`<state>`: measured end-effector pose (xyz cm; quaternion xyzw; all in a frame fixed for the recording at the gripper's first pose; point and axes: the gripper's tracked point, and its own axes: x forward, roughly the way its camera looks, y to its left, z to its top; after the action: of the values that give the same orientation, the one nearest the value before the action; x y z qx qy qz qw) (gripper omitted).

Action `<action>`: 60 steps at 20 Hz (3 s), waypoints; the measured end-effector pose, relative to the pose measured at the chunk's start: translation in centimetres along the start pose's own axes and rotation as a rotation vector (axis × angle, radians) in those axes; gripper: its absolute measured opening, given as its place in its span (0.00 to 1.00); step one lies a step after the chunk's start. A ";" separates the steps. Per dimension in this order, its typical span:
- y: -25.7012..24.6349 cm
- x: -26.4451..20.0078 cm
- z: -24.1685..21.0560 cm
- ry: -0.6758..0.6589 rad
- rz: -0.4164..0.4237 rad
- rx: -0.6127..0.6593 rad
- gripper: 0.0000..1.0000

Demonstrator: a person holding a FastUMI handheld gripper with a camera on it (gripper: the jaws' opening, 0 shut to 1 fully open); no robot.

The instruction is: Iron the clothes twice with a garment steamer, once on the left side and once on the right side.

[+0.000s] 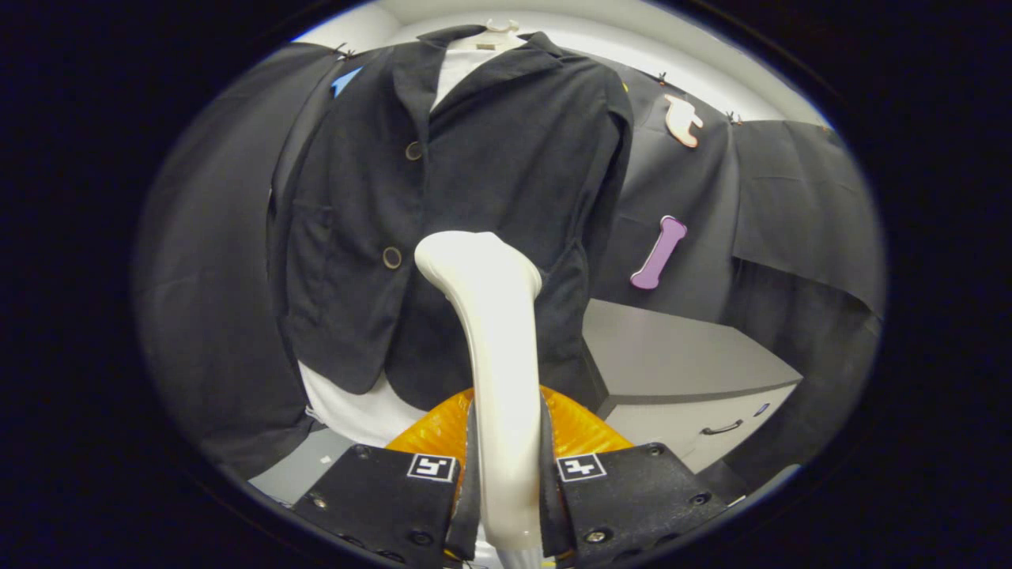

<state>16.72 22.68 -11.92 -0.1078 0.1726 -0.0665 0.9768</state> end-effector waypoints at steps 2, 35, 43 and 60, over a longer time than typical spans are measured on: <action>0.5 -0.1 -2.9 0.061 0.015 0.016 0.33; 9.6 -7.3 6.9 -0.126 0.199 0.000 0.33; 11.2 -8.5 19.0 -0.372 0.142 0.019 0.33; 15.2 -4.3 31.4 -0.613 0.044 -0.097 0.33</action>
<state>25.18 44.02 14.71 -0.1658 -0.1248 -0.0014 0.9782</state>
